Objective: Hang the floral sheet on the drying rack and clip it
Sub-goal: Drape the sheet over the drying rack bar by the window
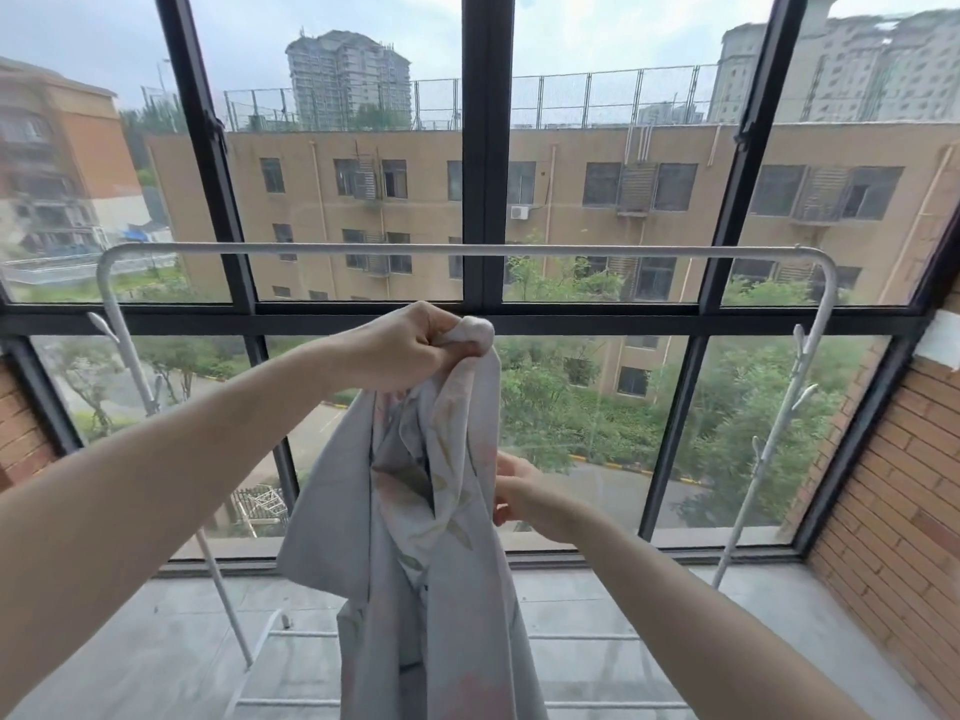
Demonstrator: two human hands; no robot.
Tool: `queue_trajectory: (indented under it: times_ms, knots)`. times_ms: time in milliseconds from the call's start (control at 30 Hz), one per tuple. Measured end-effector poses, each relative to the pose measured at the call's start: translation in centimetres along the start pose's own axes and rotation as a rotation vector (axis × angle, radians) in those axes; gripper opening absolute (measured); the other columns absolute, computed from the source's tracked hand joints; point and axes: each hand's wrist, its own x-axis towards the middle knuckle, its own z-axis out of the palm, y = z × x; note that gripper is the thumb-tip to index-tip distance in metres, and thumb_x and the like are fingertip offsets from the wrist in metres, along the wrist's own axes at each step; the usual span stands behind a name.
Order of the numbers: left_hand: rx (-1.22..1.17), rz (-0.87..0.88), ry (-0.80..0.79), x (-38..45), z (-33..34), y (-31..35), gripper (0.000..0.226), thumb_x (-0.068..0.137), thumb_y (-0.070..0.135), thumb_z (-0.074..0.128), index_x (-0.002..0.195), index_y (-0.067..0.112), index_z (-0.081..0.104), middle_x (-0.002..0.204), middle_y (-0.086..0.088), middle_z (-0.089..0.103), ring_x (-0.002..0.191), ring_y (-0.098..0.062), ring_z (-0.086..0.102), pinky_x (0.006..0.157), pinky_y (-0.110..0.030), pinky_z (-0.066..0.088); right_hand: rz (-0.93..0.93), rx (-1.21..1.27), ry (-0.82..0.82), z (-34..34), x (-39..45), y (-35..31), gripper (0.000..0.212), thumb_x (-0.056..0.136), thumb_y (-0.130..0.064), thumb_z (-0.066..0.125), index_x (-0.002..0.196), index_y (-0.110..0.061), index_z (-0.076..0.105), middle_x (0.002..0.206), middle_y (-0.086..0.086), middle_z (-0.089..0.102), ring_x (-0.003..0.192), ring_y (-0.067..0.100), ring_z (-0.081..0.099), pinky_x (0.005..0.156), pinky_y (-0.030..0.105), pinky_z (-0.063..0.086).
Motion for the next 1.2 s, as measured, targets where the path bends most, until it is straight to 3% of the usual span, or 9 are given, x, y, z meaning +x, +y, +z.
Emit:
queue_trajectory:
  times_ms: [100,233,400,567,667,800,900,1067,1200]
  knots:
    - [0.016,0.000,-0.003,-0.6,-1.1,-0.6,0.018,0.105,0.021,0.059,0.101,0.017,0.076,0.082,0.010,0.066,0.073,-0.005,0.054,0.071,-0.024,0.046,0.127,-0.132,-0.072,-0.2,-0.4,1.6,0.010,0.092,-0.016,0.064,0.097,-0.007,0.065,0.081,0.009,0.056,0.060,0.010,0.051,0.054,0.022,0.037]
    - [0.126,-0.066,0.033,-1.6,-2.5,-3.3,0.017,0.101,0.026,0.063,0.096,0.023,0.079,0.079,0.004,0.069,0.067,-0.008,0.057,0.065,-0.027,0.049,0.185,-0.418,0.032,-2.7,-1.8,1.9,0.047,0.097,-0.053,0.064,0.075,-0.012,0.058,0.056,-0.007,0.048,0.050,0.010,0.040,0.048,0.021,0.031]
    - [0.343,-0.143,0.157,-3.3,-2.4,-7.5,0.024,0.095,0.042,0.065,0.075,0.037,0.077,0.057,0.014,0.057,0.053,-0.019,0.047,0.056,-0.032,0.047,0.294,-1.092,0.133,-9.9,-3.5,-6.0,0.057,0.093,-0.071,0.053,0.069,-0.020,0.063,0.070,-0.005,0.063,0.062,0.019,0.055,0.057,0.031,0.040]
    - [0.300,-0.124,0.380,-2.4,-3.0,-7.5,0.061,0.091,0.070,0.052,0.062,0.018,0.061,0.051,0.003,0.040,0.051,-0.016,0.034,0.054,-0.032,0.036,-0.588,-0.949,0.911,-12.6,-4.7,-22.0,0.052,0.089,-0.057,0.068,0.062,-0.013,0.061,0.053,-0.001,0.053,0.050,0.017,0.046,0.048,0.028,0.034]
    - [0.353,-0.143,0.477,-1.7,-4.9,-6.9,0.065,0.094,0.068,0.051,0.056,0.016,0.055,0.044,0.005,0.045,0.044,-0.019,0.042,0.053,-0.033,0.038,-0.495,-0.976,0.557,-10.2,-3.3,-24.1,0.054,0.092,-0.053,0.068,0.067,-0.005,0.060,0.049,0.004,0.058,0.039,0.021,0.053,0.043,0.028,0.041]
    - [0.332,-0.146,0.547,-2.3,-7.7,-7.2,0.066,0.096,0.065,0.055,0.054,0.015,0.047,0.041,0.009,0.039,0.043,-0.020,0.040,0.054,-0.034,0.036,-0.646,-1.194,0.756,-13.8,-3.5,-24.8,0.050,0.087,-0.058,0.071,0.050,-0.032,0.050,0.048,-0.010,0.046,0.048,0.009,0.045,0.053,0.031,0.034]
    - [0.373,-0.075,0.516,-3.0,-8.0,-7.1,0.068,0.087,0.082,0.042,0.057,0.021,0.048,0.044,0.012,0.043,0.044,-0.017,0.039,0.053,-0.033,0.036,-0.349,-1.417,0.611,-14.5,-3.8,-22.2,0.053,0.081,-0.071,0.070,0.056,-0.026,0.054,0.059,-0.006,0.057,0.058,0.016,0.057,0.054,0.032,0.038]
    - [0.430,-0.005,0.460,-2.7,-5.5,-5.7,0.060,0.087,0.080,0.042,0.060,0.027,0.052,0.048,0.009,0.045,0.048,-0.016,0.043,0.054,-0.037,0.042,0.052,-1.460,0.515,-13.6,-3.4,-16.1,0.054,0.074,-0.079,0.070,0.082,-0.026,0.068,0.082,-0.007,0.069,0.084,0.022,0.067,0.073,0.034,0.054]
    - [0.368,-0.002,0.408,-1.3,-3.9,-4.2,0.066,0.087,0.077,0.047,0.058,0.018,0.052,0.052,0.001,0.050,0.051,-0.021,0.048,0.057,-0.043,0.048,-0.016,-1.218,0.295,-7.9,-2.6,-13.3,0.083,0.059,-0.076,0.081,0.128,-0.042,0.048,0.123,-0.014,0.061,0.116,0.013,0.054,0.097,0.037,0.048]
